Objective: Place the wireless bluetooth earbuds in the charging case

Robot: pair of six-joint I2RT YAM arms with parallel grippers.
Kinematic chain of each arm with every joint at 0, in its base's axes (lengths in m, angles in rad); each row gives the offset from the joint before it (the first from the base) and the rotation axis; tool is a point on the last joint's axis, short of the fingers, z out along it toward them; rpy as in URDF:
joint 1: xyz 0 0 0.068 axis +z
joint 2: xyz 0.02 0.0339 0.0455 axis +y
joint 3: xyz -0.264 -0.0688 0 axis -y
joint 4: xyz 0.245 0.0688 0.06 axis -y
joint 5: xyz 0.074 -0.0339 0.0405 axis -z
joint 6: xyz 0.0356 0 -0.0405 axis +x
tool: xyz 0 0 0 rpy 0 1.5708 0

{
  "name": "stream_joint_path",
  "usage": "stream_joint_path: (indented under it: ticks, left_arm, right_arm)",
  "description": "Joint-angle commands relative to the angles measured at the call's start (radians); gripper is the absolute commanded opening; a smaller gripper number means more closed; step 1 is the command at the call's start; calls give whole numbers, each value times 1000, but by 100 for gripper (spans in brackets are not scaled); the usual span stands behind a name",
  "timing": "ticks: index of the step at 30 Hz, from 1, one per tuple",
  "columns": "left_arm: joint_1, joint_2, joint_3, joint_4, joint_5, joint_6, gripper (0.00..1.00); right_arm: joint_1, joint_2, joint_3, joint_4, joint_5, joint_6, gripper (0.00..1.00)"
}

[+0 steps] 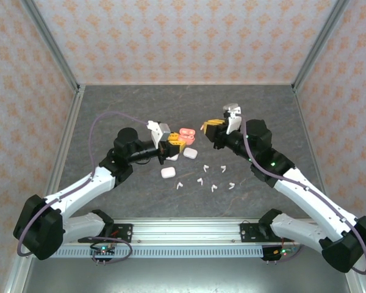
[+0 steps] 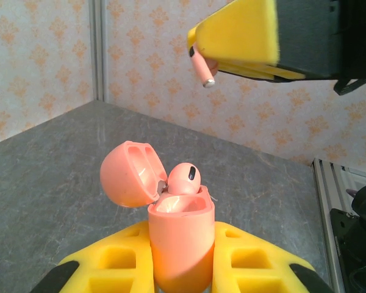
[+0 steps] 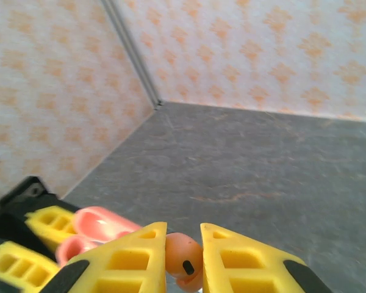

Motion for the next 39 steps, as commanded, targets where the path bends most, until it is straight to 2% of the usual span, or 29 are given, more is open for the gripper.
stream_joint_path:
  ticks: [1, 12, 19, 34, 39]
  left_arm:
    - [-13, 9, 37, 49, 37, -17, 0]
    - [-18, 9, 40, 50, 34, -13, 0]
    - [-20, 4, 38, 47, 33, -5, 0]
    - [-22, -3, 41, 58, 27, -10, 0]
    - [-21, -6, 38, 59, 27, -8, 0]
  right_arm:
    - [43, 14, 12, 79, -35, -58, 17]
    - [105, 96, 55, 69, -72, -103, 17]
    - [109, 117, 63, 68, -75, -103, 17]
    - [109, 149, 86, 16, -184, -112, 17]
    - [109, 145, 111, -12, -189, -105, 22]
